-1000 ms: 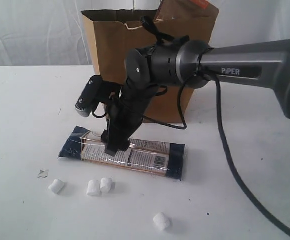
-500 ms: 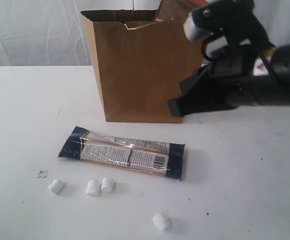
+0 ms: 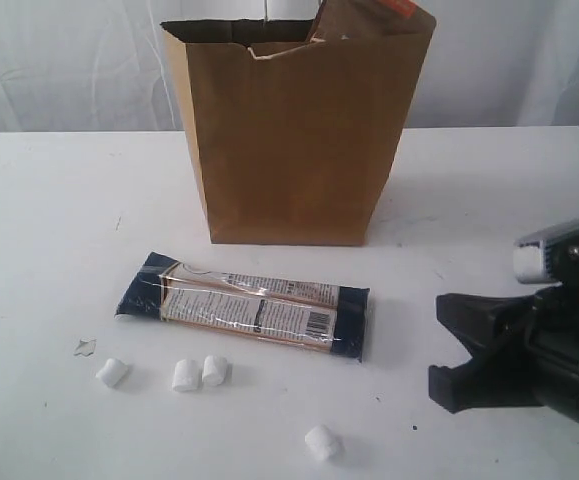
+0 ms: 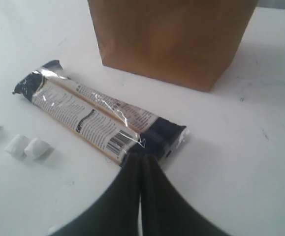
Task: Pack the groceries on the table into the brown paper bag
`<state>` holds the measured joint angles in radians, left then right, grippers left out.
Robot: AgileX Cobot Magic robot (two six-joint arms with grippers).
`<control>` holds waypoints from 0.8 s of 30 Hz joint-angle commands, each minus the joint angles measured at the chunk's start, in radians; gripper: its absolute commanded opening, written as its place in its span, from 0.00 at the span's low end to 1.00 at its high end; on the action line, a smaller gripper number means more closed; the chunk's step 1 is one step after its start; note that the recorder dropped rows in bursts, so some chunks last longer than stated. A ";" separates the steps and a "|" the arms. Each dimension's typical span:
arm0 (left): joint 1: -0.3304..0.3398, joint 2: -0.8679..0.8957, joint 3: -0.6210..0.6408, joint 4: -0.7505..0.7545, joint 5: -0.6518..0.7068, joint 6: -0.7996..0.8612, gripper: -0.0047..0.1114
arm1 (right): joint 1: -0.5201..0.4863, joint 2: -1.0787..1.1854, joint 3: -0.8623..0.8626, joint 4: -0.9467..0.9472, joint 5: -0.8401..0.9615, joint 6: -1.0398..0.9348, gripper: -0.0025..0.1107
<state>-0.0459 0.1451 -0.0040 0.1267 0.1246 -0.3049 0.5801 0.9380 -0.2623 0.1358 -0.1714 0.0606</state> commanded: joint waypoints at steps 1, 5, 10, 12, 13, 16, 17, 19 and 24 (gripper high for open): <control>-0.006 -0.005 0.004 0.005 0.000 -0.005 0.04 | -0.005 -0.008 0.043 0.027 -0.054 0.006 0.02; -0.006 -0.005 0.004 0.005 0.000 -0.005 0.04 | -0.005 -0.023 0.043 0.030 -0.062 0.006 0.02; -0.005 -0.005 0.004 -0.127 -0.151 -0.171 0.04 | -0.005 -0.056 0.043 0.033 -0.055 0.006 0.02; -0.005 -0.005 0.004 -0.179 -0.248 -0.281 0.04 | -0.005 -0.073 0.043 0.033 -0.055 0.008 0.02; -0.005 -0.005 0.004 -0.179 -0.267 -0.321 0.04 | -0.005 -0.079 0.043 0.033 -0.057 0.008 0.02; -0.005 -0.005 0.004 -0.179 -0.275 -0.452 0.04 | -0.005 -0.095 0.043 0.033 -0.055 0.015 0.02; -0.005 -0.005 0.004 -0.179 -0.282 -0.491 0.04 | -0.005 -0.098 0.043 0.033 -0.055 0.014 0.02; -0.005 -0.005 0.004 -0.179 -0.313 -0.607 0.04 | -0.005 -0.104 0.043 0.033 -0.055 0.014 0.02; -0.020 -0.005 -0.017 0.116 -0.545 -0.961 0.04 | -0.005 -0.118 0.043 0.031 -0.057 0.014 0.02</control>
<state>-0.0485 0.1451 -0.0040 0.0329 -0.2541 -1.1000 0.5801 0.8313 -0.2239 0.1645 -0.2154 0.0691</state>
